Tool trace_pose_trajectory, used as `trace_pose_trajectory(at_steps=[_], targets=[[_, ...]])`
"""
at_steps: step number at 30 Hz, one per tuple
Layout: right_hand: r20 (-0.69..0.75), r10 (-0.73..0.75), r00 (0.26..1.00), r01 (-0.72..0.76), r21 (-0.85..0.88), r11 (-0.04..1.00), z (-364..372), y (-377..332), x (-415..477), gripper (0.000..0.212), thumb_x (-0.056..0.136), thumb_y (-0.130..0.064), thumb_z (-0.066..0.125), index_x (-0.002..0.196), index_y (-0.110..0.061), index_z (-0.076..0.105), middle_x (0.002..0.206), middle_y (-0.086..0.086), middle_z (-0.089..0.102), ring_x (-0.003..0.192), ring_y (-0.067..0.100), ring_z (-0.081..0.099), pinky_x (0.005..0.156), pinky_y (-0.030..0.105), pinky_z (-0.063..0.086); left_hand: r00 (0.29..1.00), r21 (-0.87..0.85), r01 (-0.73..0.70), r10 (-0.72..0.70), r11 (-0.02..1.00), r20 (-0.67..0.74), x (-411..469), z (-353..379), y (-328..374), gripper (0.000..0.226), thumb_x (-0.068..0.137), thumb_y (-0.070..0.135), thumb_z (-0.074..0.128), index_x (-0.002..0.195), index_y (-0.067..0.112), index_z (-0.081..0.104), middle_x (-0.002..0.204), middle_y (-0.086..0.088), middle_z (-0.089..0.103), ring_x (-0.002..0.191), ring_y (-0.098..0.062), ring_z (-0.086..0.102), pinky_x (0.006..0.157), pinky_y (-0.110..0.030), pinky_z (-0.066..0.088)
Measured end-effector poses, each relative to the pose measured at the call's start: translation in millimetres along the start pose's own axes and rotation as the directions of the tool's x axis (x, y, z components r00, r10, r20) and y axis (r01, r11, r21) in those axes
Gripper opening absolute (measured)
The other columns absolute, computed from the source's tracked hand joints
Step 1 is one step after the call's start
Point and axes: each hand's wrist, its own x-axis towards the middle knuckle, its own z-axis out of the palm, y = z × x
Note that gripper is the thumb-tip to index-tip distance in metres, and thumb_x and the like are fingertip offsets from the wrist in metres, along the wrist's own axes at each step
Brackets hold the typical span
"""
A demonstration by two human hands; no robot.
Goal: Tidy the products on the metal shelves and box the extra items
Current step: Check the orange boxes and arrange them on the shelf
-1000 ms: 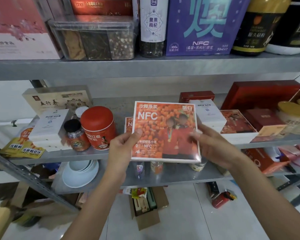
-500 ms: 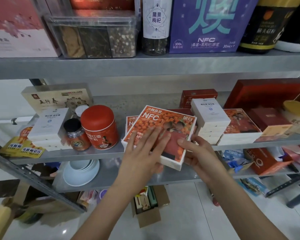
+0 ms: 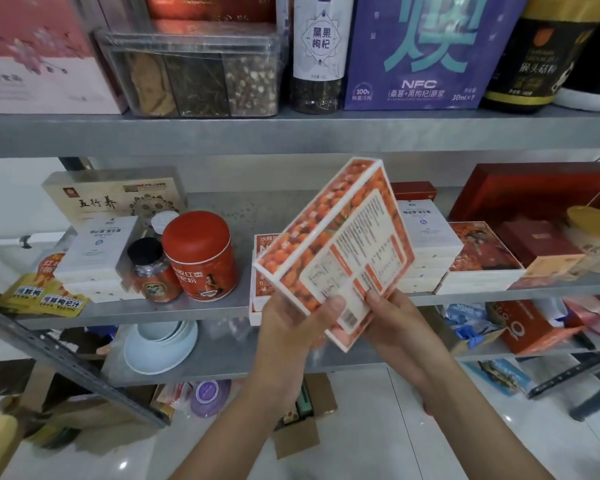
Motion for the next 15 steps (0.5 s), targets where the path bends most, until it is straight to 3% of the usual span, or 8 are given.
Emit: trace_pose_trajectory(at_steps=[3, 5, 8, 12, 15], targets=[[-0.168, 0.003, 0.986, -0.007, -0.02, 1.0, -7, -1, -1, 0.084, 0.06, -0.03, 0.09, 0.13, -0.005, 0.052, 0.124, 0.017, 0.065, 0.113, 0.032, 0.064, 0.088, 0.043, 0.057, 0.999, -0.068, 0.041, -0.042, 0.997, -0.024, 0, 1, -1, 0.055, 0.071, 0.034, 0.077, 0.12, 0.014, 0.06, 0.109, -0.001, 0.074, 0.096, -0.017, 0.072, 0.069, -0.021, 0.057], [-0.253, -0.006, 0.967, -0.013, -0.071, 0.997, -13, -6, -3, 0.064, 0.068, -0.023, 0.083, 0.123, -0.007, 0.056, 0.118, 0.016, 0.068, 0.105, 0.03, 0.068, 0.077, 0.037, 0.06, 0.997, -0.146, 0.027, -0.038, 0.989, -0.073, 4, -12, 2, 0.065, 0.074, 0.043, 0.08, 0.128, 0.019, 0.054, 0.114, -0.003, 0.072, 0.101, -0.02, 0.071, 0.074, -0.024, 0.057], [-0.321, -0.06, 0.945, 0.006, -0.168, 0.986, -20, -18, -6, 0.057, 0.067, -0.017, 0.081, 0.12, -0.009, 0.06, 0.113, 0.012, 0.071, 0.1, 0.029, 0.07, 0.071, 0.035, 0.06, 0.976, -0.159, 0.119, -0.145, 0.98, -0.163, 12, -33, 4, 0.054, 0.079, 0.03, 0.072, 0.129, 0.018, 0.056, 0.11, -0.005, 0.073, 0.098, -0.022, 0.072, 0.072, -0.028, 0.059], [-0.35, -0.051, 0.935, 0.002, -0.138, 0.99, -18, -22, -4, 0.059, 0.067, -0.017, 0.077, 0.122, -0.017, 0.057, 0.11, 0.007, 0.073, 0.096, 0.029, 0.072, 0.065, 0.038, 0.061, 0.952, 0.02, 0.265, -0.258, 0.964, -0.167, 15, -35, -10, 0.022, 0.095, 0.019, 0.056, 0.116, 0.019, 0.064, 0.101, 0.002, 0.076, 0.093, -0.017, 0.073, 0.069, -0.025, 0.059], [-0.258, -0.061, 0.964, 0.055, -0.031, 0.998, -11, -18, -4, 0.059, 0.075, -0.011, 0.072, 0.129, -0.021, 0.051, 0.12, 0.007, 0.069, 0.107, 0.032, 0.068, 0.076, 0.046, 0.06, 0.982, 0.337, 0.132, -0.077, 0.932, -0.17, 14, -28, -15, 0.023, 0.101, 0.018, 0.049, 0.107, 0.032, 0.066, 0.105, 0.008, 0.074, 0.105, -0.016, 0.069, 0.077, -0.019, 0.056]])
